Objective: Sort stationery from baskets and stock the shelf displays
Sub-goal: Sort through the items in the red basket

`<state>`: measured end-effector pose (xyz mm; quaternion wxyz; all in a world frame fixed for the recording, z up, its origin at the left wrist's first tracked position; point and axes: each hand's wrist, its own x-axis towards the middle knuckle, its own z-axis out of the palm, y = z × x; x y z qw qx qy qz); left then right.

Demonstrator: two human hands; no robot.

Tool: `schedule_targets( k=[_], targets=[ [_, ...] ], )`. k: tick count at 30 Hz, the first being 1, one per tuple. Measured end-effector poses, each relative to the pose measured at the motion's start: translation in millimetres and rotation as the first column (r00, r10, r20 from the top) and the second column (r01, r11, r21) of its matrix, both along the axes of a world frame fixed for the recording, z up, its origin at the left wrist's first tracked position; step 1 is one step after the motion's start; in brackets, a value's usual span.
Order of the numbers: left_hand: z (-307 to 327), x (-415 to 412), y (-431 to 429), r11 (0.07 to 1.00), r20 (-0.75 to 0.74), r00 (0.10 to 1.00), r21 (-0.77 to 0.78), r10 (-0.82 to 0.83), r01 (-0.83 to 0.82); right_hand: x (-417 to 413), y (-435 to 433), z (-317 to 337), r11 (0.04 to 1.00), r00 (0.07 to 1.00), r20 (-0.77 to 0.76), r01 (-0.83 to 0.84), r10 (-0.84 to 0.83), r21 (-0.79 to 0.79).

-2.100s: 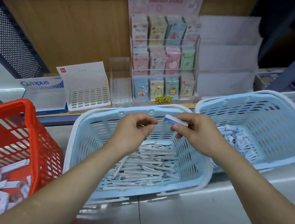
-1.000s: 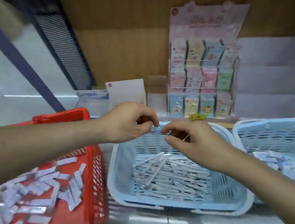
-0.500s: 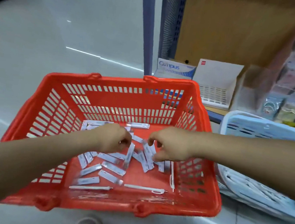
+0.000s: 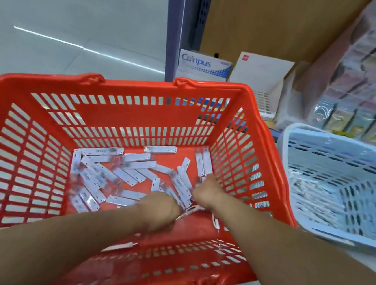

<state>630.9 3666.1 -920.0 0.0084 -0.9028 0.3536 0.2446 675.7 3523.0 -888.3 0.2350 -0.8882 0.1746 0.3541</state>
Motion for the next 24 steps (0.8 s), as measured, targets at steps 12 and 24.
schedule_targets(
  k=[12, 24],
  targets=[
    [3.0, -5.3, 8.1, 0.997, 0.028, 0.998, 0.059, 0.051, -0.052, 1.1, -7.9, 4.7, 0.971, 0.973, 0.052, -0.218, 0.223, -0.099],
    [42.6, 24.5, 83.3, 0.807, -0.129, 0.818, -0.139, 0.56, -0.574, 5.2, -3.3, -5.2, 0.909, 0.93, 0.062, -0.338, 0.363, -0.244]
  ],
)
